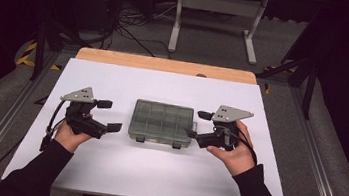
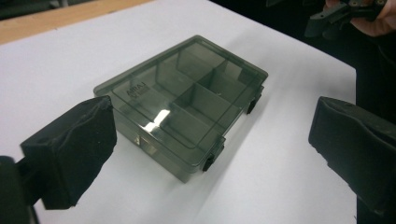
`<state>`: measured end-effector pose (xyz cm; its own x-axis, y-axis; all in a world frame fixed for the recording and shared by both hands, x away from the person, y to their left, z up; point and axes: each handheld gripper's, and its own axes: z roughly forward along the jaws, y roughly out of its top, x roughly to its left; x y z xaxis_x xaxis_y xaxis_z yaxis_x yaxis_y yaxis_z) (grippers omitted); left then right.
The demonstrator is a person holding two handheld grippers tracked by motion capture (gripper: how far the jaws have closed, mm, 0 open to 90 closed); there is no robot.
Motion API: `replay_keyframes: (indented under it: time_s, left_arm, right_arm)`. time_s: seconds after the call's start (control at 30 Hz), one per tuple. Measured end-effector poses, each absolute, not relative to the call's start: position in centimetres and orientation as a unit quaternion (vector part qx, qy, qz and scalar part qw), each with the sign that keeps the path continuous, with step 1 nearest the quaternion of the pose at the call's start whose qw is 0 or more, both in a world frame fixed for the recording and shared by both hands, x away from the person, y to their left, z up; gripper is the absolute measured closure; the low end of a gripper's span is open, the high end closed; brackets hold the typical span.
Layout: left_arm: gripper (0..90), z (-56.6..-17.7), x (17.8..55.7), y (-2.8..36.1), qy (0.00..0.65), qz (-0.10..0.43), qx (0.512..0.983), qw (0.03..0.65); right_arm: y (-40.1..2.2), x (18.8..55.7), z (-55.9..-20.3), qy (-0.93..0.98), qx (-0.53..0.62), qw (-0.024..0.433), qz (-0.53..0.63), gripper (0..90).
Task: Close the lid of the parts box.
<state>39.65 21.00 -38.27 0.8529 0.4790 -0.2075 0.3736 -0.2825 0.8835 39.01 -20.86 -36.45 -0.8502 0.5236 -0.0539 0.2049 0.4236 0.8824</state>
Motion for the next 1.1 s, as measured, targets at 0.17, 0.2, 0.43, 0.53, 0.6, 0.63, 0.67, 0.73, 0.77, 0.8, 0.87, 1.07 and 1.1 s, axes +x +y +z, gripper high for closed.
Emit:
replay_keyframes:
  time_s: [0.17, 0.2, 0.43, 0.53, 0.6, 0.63, 0.67, 0.73, 0.77, 0.8, 0.87, 1.07, 1.1]
  left_arm:
    - [0.2, -38.8, 39.1, 22.0, 0.266, 0.078, 0.779, 0.563]
    - [0.2, -39.0, 39.0, 22.2, 0.263, 0.081, 0.776, 0.568]
    - [0.2, -40.1, 38.1, 23.7, 0.265, 0.110, 0.755, 0.590]
    - [0.1, -40.4, 37.6, 24.1, 0.266, 0.120, 0.750, 0.593]
    - [0.1, -40.5, 37.3, 24.4, 0.267, 0.128, 0.742, 0.601]
    - [0.1, -40.6, 37.1, 24.6, 0.268, 0.132, 0.736, 0.607]
    - [0.1, -40.7, 37.0, 24.7, 0.268, 0.136, 0.732, 0.611]
    - [0.0, -40.8, 36.7, 25.0, 0.270, 0.141, 0.728, 0.614]
    - [0.0, -40.9, 36.6, 25.1, 0.272, 0.144, 0.727, 0.614]
    - [0.0, -41.0, 36.5, 25.3, 0.275, 0.150, 0.724, 0.614]
    - [0.0, -41.1, 36.4, 25.5, 0.275, 0.151, 0.723, 0.616]
    - [0.1, -41.8, 36.1, 26.1, 0.280, 0.161, 0.716, 0.619]
    - [0.1, -41.9, 36.0, 26.1, 0.279, 0.167, 0.714, 0.620]
  right_arm:
    - [-21.5, 38.5, -36.4, 0.815, 0.218, 0.177, 0.506, 23.3]
    - [-21.8, 38.4, -36.5, 0.811, 0.223, 0.180, 0.509, 23.3]
    - [-23.1, 38.0, -36.9, 0.793, 0.232, 0.189, 0.530, 23.0]
    - [-23.5, 37.9, -37.0, 0.786, 0.234, 0.190, 0.540, 23.0]
    - [-23.8, 37.8, -37.3, 0.779, 0.235, 0.188, 0.550, 22.9]
    - [-23.9, 37.7, -37.3, 0.777, 0.234, 0.189, 0.553, 22.9]
    - [-24.1, 37.6, -37.4, 0.773, 0.234, 0.190, 0.559, 22.8]
    - [-24.6, 37.5, -37.8, 0.761, 0.235, 0.197, 0.571, 22.2]
    - [-24.6, 37.5, -37.8, 0.761, 0.235, 0.197, 0.571, 22.2]
    - [-24.9, 37.4, -38.0, 0.756, 0.236, 0.208, 0.574, 21.5]
    - [-25.0, 37.4, -38.2, 0.754, 0.237, 0.211, 0.575, 21.5]
    - [-26.0, 37.2, -39.2, 0.744, 0.243, 0.215, 0.584, 20.8]
    - [-26.2, 37.2, -39.5, 0.743, 0.242, 0.219, 0.584, 20.7]
